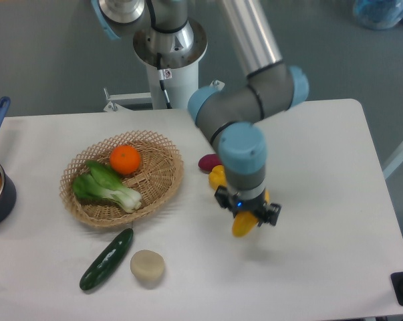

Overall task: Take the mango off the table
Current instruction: 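Lift the grasped mango up off the table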

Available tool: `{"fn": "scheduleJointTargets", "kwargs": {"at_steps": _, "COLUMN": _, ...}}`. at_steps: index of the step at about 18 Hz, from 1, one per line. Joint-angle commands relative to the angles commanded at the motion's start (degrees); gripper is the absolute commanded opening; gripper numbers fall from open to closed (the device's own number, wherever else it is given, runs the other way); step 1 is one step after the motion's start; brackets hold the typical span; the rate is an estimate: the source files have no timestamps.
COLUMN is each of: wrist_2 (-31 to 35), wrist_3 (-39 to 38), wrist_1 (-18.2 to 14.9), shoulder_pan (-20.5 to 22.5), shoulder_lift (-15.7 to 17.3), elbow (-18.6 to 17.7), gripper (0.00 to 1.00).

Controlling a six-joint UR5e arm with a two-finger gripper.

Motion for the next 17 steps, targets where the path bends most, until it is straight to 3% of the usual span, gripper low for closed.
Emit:
{"fn": "scheduleJointTargets", "kwargs": {"at_steps": 9, "wrist_2": -2.5, "wrist_3": 10.3, "wrist_1": 0.0, "shoulder_pan": 3.7, "shoulder_lift": 2.9, "elbow": 0.4, "gripper": 0.18}}
{"fn": "scheduleJointTargets", "kwargs": {"at_steps": 17, "wrist_2": -2.6, "wrist_3": 10.6, "wrist_1": 0.0, "shoulder_pan": 4.4, "shoulder_lift": 3.0, "elbow": 0.6, "gripper": 0.17}}
